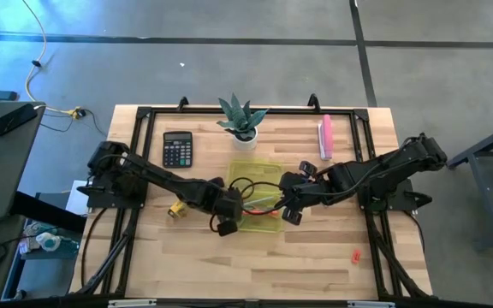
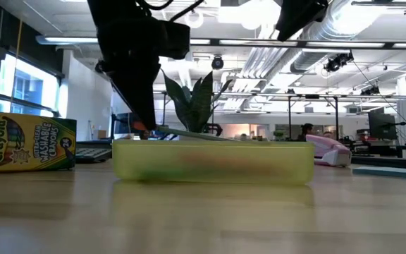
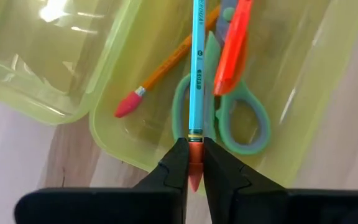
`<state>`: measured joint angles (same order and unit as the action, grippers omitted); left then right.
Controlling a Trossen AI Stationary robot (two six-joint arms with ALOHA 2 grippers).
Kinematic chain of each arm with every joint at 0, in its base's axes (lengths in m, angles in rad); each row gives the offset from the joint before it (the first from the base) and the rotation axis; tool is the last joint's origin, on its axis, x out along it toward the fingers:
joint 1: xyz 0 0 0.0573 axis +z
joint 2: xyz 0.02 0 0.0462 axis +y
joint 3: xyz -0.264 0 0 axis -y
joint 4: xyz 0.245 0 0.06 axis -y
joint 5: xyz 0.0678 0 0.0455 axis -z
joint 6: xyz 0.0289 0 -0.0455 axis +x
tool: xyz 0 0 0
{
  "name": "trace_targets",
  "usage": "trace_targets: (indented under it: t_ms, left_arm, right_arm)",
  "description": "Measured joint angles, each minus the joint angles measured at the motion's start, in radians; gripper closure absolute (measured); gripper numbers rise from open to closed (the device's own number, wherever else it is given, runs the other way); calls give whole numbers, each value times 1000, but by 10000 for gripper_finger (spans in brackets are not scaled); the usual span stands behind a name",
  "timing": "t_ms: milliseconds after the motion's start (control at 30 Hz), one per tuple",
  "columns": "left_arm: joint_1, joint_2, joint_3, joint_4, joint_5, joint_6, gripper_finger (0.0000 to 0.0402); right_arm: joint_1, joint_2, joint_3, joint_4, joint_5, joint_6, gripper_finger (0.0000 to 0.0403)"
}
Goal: Pack school essentials
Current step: Put the blue pencil into the yellow box, then put the eraser into the yellow box
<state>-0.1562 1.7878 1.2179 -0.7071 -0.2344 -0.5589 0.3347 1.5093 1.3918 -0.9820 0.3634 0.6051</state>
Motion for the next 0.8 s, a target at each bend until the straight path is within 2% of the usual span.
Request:
trace_targets:
  t_ms: [133,533,800]
  left_arm:
    - [8,0,0,0,0,15,357]
    - [8,0,0,1,7,89,263]
    - [12,-28,1,-2,59,179,261]
  right_arm:
    - [0,0,0,-10,0,1,249]
    - [52,0,0,-12,0,1,249]
    - [105,0,0,-37,0,25,249]
